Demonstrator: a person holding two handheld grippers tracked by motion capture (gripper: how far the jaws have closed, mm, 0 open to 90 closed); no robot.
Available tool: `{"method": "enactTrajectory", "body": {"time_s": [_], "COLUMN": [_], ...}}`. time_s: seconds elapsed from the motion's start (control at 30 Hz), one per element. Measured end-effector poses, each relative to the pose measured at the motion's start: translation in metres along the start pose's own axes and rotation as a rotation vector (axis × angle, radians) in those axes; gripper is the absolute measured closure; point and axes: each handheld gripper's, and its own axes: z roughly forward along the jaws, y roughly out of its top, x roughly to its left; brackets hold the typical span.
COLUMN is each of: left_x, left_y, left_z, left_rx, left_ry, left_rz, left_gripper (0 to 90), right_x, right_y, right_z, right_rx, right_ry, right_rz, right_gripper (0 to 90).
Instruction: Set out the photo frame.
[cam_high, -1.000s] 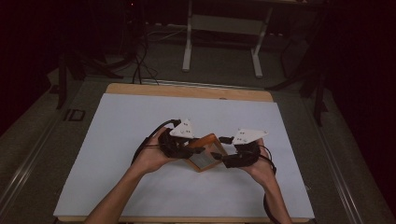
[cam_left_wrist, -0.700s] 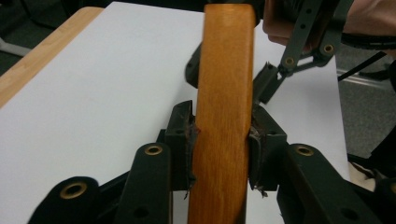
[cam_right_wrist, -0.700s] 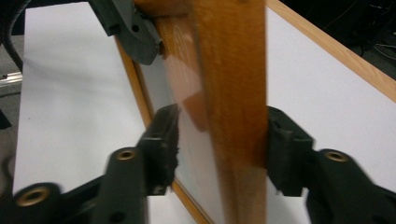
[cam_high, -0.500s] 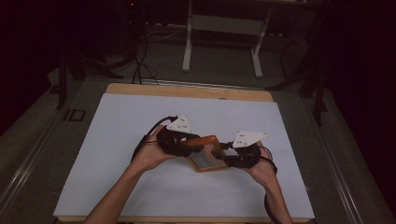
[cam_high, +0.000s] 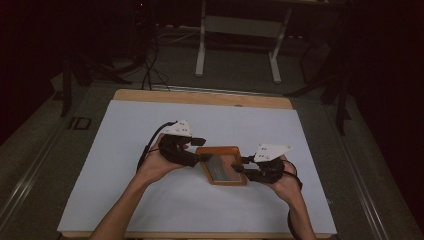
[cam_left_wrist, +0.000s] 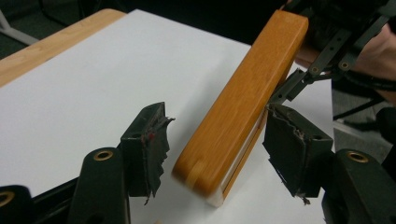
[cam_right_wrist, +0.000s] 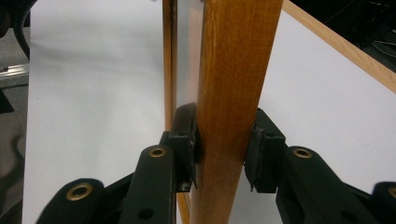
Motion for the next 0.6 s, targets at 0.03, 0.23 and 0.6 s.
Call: {"method": "enactTrajectory", "body": {"time_s": [0.03, 0.23, 0.6], "left_x": [0.001, 0.009, 0.009], "left_y": [-0.002, -0.02, -0.045], "left_z": [-0.002, -0.008, 0.027], "left_rx": [0.0, -0.016, 0.029], "left_ry": [0.009, 0.019, -0.028], "left_rz": [0.0, -0.051, -0.091], "left_gripper": [38.9, 37.0, 34.3], "right_x": [0.0, -0.002, -0.002], "right_y": [-0.001, -0.005, -0.008], "right_z": [-0.001, -0.002, -0.003], "right_rx": [0.001, -0.004, -0.011], "right_ry": [0.0, -0.005, -0.01], "right_rz": [0.004, 0.016, 0.02], "right_gripper": [67.4, 67.2, 67.1]}}
